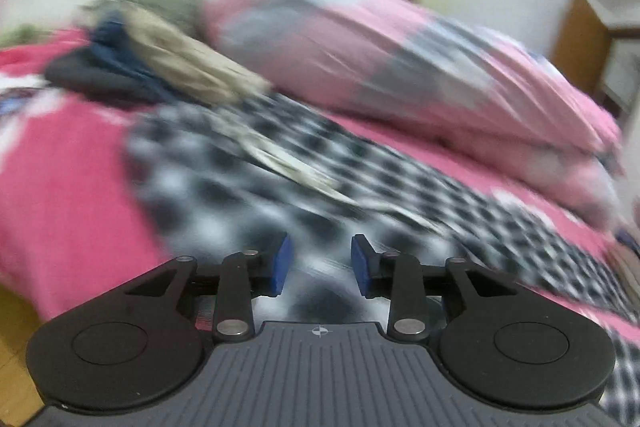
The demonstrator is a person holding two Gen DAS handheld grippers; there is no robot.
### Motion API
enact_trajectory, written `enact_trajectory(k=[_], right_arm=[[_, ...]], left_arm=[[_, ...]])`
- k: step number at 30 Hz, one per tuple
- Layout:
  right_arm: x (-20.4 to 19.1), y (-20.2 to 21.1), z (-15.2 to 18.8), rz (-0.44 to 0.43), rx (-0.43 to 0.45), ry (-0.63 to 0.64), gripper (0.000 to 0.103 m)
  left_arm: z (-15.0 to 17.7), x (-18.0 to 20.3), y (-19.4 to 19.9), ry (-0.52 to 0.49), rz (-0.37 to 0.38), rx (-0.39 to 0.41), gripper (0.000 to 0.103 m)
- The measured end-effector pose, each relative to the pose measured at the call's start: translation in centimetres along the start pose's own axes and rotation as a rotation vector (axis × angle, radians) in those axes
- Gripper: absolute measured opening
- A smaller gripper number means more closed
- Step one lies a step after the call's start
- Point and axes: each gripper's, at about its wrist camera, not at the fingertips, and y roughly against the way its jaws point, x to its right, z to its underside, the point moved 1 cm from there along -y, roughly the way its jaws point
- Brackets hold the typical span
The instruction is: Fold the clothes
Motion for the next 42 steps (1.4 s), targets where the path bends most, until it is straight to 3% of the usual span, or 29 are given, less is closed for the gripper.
enact_trajectory(k=[2,3,8,15,19,23,30,38,42], right_arm=[[0.0,-1.2,-3.0,0.026,0.043,0.078,0.041],[0.2,-2.4,-4.2,0.049,0.043,0.105,0.045],[1.5,-10.1,-9.2,0.127,-0.018,0.169,0.047],[2.7,-20.8,-10.5,0.140,-0.231,0.191,0.047],[2.5,-22.3,-10.3,0.148,-0.282,0.239,0.041],[1.6,-22.6,-10.2,0.180,-0.304,0.290,0.003],[-0.5,-21.3,-11.7,0.251,-0.207,0.417,0.001],[0.9,-25.1,-10.6,0.323,-0.226,0.477,0.001],[1.6,-24.8,-10.7,0.335,-0.183,0.426,0.005]], left_arm=[[0.6,1.5,-1.4,-0.047,0.049,-0.049,0.033],[1.1,2.0,-1.9,-0.068,0.068,-0.070,0.033],[3.8,2.7,-3.1,-0.136,0.125,-0.138,0.033],[5.5,1.8,-2.0,-0.186,0.211,-0.059,0.035],[5.8,1.9,-1.9,-0.209,0.315,-0.041,0.036],[6.3,2.1,-2.0,-0.217,0.378,-0.034,0.038],[6.2,0.2,-2.9,-0.092,0.455,-0.043,0.038],[6.4,0.5,-2.8,-0.119,0.445,-0.043,0.038],[6.6,0.8,-2.4,-0.131,0.425,-0.039,0.038]])
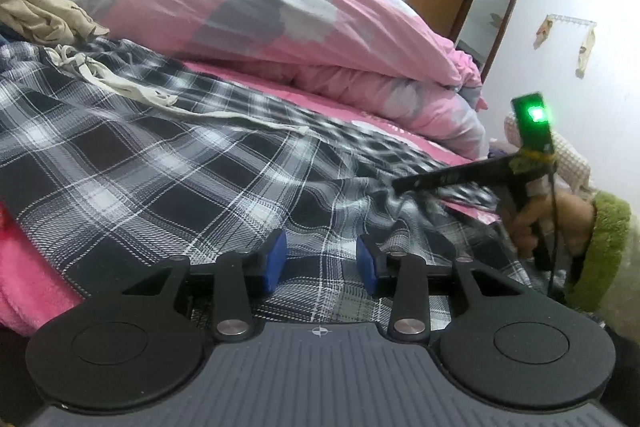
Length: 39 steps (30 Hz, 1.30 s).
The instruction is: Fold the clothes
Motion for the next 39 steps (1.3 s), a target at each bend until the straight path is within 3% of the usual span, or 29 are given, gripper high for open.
enact_trajectory(k=[1,4,6,8,9,11,13,15,18,21,24,25,29,33,37,39], right_arm=[[0.9,0.6,-0.1,0.013,0.014,-0.050,0.013],[5.3,3.7,0.0,0.049,0.078,-0.254,0.016],[9.3,7.5,1.4,0.014,0.145,-0.447,0.022],[12.9,12.0,3.7,0.008,0.209,-0.583,0.037],[14.4,14.4,5.1,0.034,0.233,-0.619,0.043],[16.9,18.7,8.0,0.111,0.262,-0.654,0.065],[18.9,22.0,11.2,0.181,0.264,-0.683,0.076],[20.7,23.3,14.4,0.230,0.220,-0.713,0.079],[22.5,23.5,18.4,0.292,0.125,-0.757,0.079],[23.3,22.8,20.8,0.313,0.088,-0.775,0.074],[22.8,22.7,21.7,0.295,0.112,-0.728,0.034],[22.4,22.7,21.6,0.273,0.124,-0.708,0.010],[19.7,23.7,18.9,0.223,0.226,-0.625,0.007],[12.5,23.5,14.5,0.190,0.308,-0.409,0.007],[4.0,19.1,12.7,0.184,0.261,-0.161,0.010],[1.8,17.5,13.1,0.158,0.226,-0.138,0.012]], left_arm=[[0.0,0.1,0.0,-0.003,-0.006,0.000,0.038],[-0.1,0.1,0.1,-0.003,-0.025,-0.002,0.038],[-0.3,0.3,0.1,0.001,-0.042,-0.004,0.038],[-0.5,0.7,0.1,-0.007,-0.063,-0.008,0.039],[-0.7,1.1,0.1,-0.019,-0.073,-0.008,0.039],[-1.0,2.0,-0.1,-0.040,-0.080,-0.009,0.039],[-1.5,3.3,-0.6,-0.038,-0.059,-0.015,0.039],[-1.9,5.2,-1.9,-0.049,-0.017,-0.036,0.039],[-2.5,8.4,-4.1,-0.097,0.043,-0.072,0.039],[-2.1,12.2,-6.5,-0.206,0.068,-0.107,0.039],[-1.5,14.9,-8.5,-0.267,0.080,-0.143,0.039],[-1.2,15.4,-9.0,-0.267,0.081,-0.156,0.039],[-0.8,15.7,-9.9,-0.195,0.076,-0.194,0.039],[-1.7,14.9,-9.2,-0.117,0.084,-0.197,0.039],[-2.8,14.2,-8.3,-0.002,0.109,-0.218,0.042],[-2.7,14.5,-7.9,0.014,0.122,-0.220,0.046]])
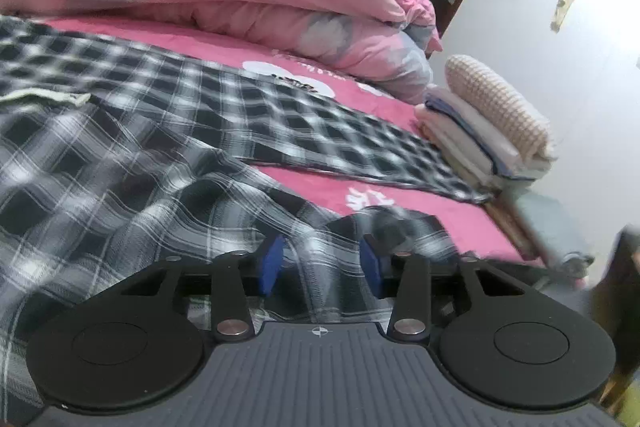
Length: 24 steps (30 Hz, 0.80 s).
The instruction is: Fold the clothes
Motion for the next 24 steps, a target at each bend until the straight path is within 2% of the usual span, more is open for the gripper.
enact_trajectory(k=[1,2,4,9,11,13,14,17,19,21,22,23,24], right_arm=[[-0.5,0.0,0.4,-0.020,-0.001,-0.019,0.020],[-0.9,0.0,0.8,-0.040,-0.001,-0.038,0.035],[-1.4,0.7,1.4,-0.081,0.019,-0.076,0.051],[1.3,6.2,1.9,-0.191,0.134,-0.184,0.055],[3.8,8.0,2.1,-0.144,0.169,-0.263,0.067],[7.0,8.9,2.6,-0.062,0.178,-0.361,0.069],[9.0,8.7,2.9,-0.025,0.162,-0.431,0.069],[14.3,6.6,4.7,-0.014,0.071,-0.695,0.067],[16.3,5.2,6.1,-0.065,0.034,-0.816,0.062],[16.4,5.4,6.4,-0.108,0.054,-0.822,0.049],[16.4,5.5,6.5,-0.142,0.060,-0.821,0.029],[16.3,5.8,6.9,-0.191,0.061,-0.836,0.017],[16.1,5.8,7.0,-0.233,0.060,-0.845,0.015]], left_arm=[[0.2,0.3,0.1,-0.007,0.004,0.000,0.048],[0.3,0.6,0.1,-0.017,0.007,-0.001,0.049],[0.4,1.0,-0.2,-0.033,0.015,-0.007,0.049],[0.4,2.0,-1.6,-0.041,0.044,-0.023,0.049],[0.5,2.8,-2.3,-0.070,0.054,-0.028,0.049],[0.6,3.7,-3.4,-0.107,0.057,-0.051,0.050],[0.7,4.2,-4.0,-0.131,0.052,-0.071,0.050],[1.0,5.6,-5.6,-0.196,0.016,-0.117,0.050],[1.2,6.4,-6.4,-0.219,0.000,-0.132,0.050],[1.4,7.0,-7.0,-0.251,-0.037,-0.132,0.050],[1.6,7.2,-7.2,-0.269,-0.056,-0.131,0.049],[1.7,7.4,-7.5,-0.288,-0.077,-0.127,0.049],[1.9,7.5,-7.7,-0.301,-0.094,-0.124,0.049]])
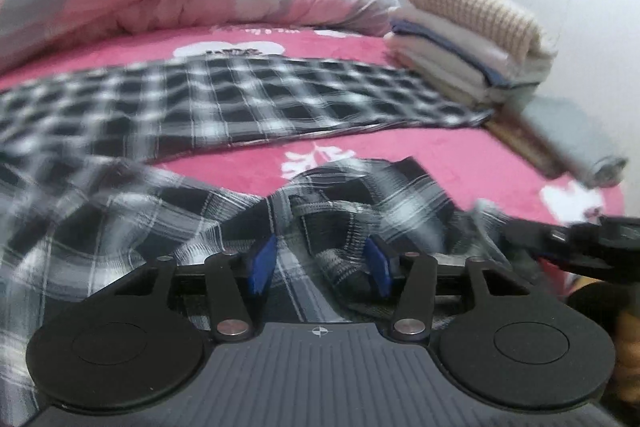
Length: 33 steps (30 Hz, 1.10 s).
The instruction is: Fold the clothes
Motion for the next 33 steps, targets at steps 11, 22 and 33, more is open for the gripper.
enact_trajectory(k=[11,22,33], right_arm=[[-7.3,3.2,7.1,-0.158,-0.163,0.434,0.010],[-10.0,4.0,8.9,0.061,-0.141,0.639,0.047],[-1.8,2.5,9.8,-0.096,-0.240,-0.081,0.048]], left_arm=[[0.1,-2.6,0.2,0.111,0.041,0.039,0.032],[0.2,-5.4,3.2,0.207,0.006,0.138,0.033],[2.1,-9.2,5.3,0.500,0.204,0.108,0.049]])
